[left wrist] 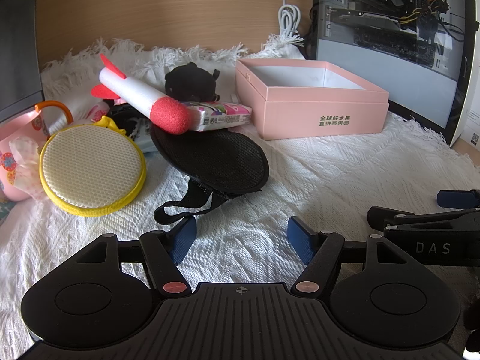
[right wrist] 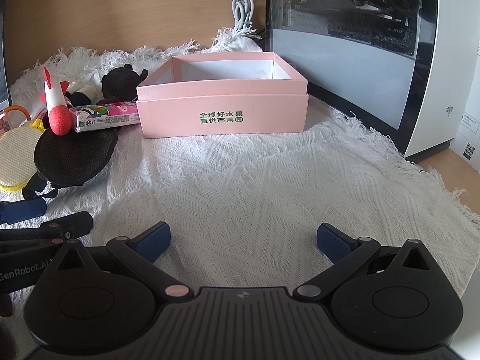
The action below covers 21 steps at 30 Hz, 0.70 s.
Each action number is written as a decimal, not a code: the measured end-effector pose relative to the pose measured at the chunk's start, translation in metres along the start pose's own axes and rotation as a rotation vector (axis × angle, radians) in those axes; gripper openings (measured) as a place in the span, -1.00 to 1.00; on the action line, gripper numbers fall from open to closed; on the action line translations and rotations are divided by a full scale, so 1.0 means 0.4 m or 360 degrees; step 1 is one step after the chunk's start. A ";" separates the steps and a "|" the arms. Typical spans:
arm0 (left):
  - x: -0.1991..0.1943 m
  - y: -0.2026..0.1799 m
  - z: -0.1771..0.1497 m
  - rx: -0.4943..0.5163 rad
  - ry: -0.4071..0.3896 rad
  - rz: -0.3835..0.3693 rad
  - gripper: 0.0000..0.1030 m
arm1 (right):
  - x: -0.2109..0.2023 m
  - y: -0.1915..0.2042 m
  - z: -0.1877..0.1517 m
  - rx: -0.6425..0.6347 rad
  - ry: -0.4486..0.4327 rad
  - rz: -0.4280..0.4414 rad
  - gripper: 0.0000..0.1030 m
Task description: Organize soft objects
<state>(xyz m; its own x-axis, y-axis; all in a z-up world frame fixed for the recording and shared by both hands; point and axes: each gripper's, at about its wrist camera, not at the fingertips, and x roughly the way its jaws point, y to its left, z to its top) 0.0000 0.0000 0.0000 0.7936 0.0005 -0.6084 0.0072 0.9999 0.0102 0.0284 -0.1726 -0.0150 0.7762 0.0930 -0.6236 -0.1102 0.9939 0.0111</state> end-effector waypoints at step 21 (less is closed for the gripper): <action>-0.041 0.140 0.125 -0.0363 0.0026 -0.0076 0.32 | 0.008 -0.066 0.054 -0.0432 0.0339 0.0427 1.00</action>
<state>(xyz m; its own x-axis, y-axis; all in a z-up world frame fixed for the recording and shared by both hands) 0.0177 0.0553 0.0502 0.7856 -0.0486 -0.6168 -0.0945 0.9758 -0.1972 0.0474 -0.1972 -0.0003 0.5559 0.3029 -0.7741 -0.4715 0.8819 0.0065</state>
